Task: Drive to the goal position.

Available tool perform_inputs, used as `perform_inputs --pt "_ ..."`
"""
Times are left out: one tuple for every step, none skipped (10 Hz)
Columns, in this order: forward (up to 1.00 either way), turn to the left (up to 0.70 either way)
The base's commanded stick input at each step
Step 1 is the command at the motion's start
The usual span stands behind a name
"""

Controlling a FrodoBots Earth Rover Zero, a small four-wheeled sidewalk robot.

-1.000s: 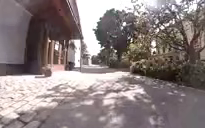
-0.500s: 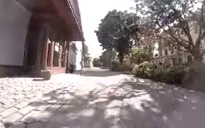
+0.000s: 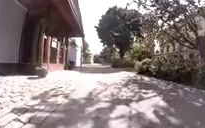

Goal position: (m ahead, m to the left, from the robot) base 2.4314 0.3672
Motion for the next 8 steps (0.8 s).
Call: perform_inputs --pt "0.85 0.00" --pt "0.85 0.00" --pt "0.85 0.00" --pt "0.85 0.00" --pt "0.85 0.00" --pt "0.85 0.00" --pt "0.85 0.00" --pt "0.85 0.00"
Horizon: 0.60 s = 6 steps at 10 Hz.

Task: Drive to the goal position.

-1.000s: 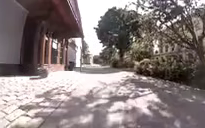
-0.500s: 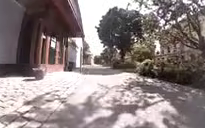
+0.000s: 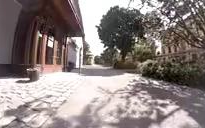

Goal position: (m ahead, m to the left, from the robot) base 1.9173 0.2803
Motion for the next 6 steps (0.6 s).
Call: perform_inputs --pt "0.85 0.00" --pt "0.85 0.00" --pt "0.85 0.00" --pt "0.85 0.00" --pt "0.85 0.00" --pt "0.85 0.00"
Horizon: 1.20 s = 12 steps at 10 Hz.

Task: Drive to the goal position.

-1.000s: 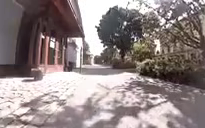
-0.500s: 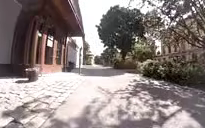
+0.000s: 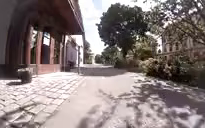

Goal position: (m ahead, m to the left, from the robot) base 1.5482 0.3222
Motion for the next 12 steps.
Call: perform_inputs --pt "0.85 -0.05" --pt "0.85 -0.14" --pt "0.85 -0.23" --pt "0.85 -0.32" --pt "0.85 -0.34" --pt "0.85 -0.30" --pt "0.85 -0.14" --pt "0.85 0.00" --pt "0.85 0.00" --pt "0.85 0.00" --pt "0.85 0.00" --pt "0.85 0.00"
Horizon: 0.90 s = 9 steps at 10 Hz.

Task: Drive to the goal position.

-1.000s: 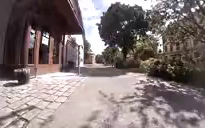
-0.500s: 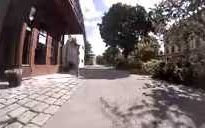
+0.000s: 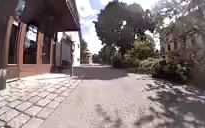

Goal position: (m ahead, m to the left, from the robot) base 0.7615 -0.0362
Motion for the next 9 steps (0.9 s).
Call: perform_inputs --pt "0.85 0.00" --pt "0.85 0.00" --pt "0.85 0.00" --pt "0.85 0.00" --pt "0.85 0.00" --pt "0.85 0.00" --pt "0.85 0.00" --pt "0.85 0.00" --pt "0.85 0.00"
